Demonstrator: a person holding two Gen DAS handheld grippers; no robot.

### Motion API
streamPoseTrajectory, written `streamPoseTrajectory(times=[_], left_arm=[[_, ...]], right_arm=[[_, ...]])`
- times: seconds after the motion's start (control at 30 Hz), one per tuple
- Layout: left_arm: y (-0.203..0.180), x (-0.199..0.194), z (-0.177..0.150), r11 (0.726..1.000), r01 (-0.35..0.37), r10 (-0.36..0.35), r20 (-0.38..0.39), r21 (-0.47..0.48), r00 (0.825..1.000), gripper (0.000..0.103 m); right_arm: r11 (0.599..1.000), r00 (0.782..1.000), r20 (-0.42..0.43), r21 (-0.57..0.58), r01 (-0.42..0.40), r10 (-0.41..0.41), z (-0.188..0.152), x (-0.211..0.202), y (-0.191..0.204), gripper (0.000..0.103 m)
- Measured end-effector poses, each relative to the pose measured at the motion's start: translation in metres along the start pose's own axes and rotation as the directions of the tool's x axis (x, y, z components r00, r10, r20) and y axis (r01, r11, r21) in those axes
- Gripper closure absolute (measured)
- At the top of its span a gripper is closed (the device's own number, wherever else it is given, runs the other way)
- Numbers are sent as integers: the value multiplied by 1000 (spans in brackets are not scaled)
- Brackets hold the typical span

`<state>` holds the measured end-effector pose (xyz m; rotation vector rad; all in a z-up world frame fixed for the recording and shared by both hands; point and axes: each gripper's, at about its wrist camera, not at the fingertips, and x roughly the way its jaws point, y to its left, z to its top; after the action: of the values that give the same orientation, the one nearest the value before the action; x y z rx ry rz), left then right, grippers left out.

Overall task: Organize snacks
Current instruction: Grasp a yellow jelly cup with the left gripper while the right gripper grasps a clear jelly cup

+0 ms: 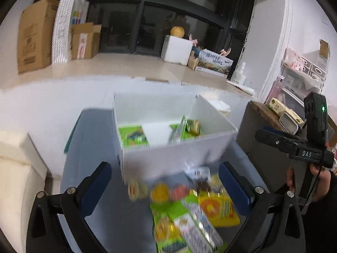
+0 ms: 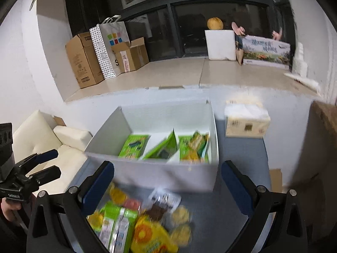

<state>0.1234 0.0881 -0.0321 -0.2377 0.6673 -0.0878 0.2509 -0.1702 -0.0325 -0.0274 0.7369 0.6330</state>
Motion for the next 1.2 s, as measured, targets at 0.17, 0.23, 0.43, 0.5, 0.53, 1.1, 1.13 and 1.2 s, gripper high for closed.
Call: streamPoseTrajectory(times=[0.17, 0.23, 0.43, 0.5, 0.53, 1.1, 1.13, 1.2], left_arm=[[4, -7, -39, 999, -28, 27, -50, -21, 998, 0], [6, -7, -47, 999, -28, 26, -66, -30, 997, 0], [10, -3, -66, 998, -30, 25, -104, -48, 994, 0], [9, -1, -70, 998, -25, 19, -113, -51, 993, 0], [9, 1, -73, 999, -24, 18, -120, -49, 993, 0], [-6, 36, -95, 999, -22, 28, -219, 31, 975, 0], [-11, 42, -95, 998, -19, 31, -226, 55, 974, 0], [-16, 51, -95, 996, -14, 34, -239, 84, 970, 0]], right_arm=[[1000, 996, -87, 23, 5, -3, -47, 7, -4, 0], [999, 993, -114, 34, 18, -14, -63, 15, -9, 0], [998, 983, -182, 45, 44, -35, -88, 44, -24, 0], [996, 980, -199, 86, 31, -13, -91, 52, -31, 0], [995, 980, -201, 102, 20, 1, -92, 57, -34, 0], [991, 982, -181, 126, -33, 55, -96, 55, -39, 66], [991, 983, -173, 128, -36, 58, -95, 51, -39, 66], [990, 986, -152, 132, -45, 65, -92, 42, -37, 66]])
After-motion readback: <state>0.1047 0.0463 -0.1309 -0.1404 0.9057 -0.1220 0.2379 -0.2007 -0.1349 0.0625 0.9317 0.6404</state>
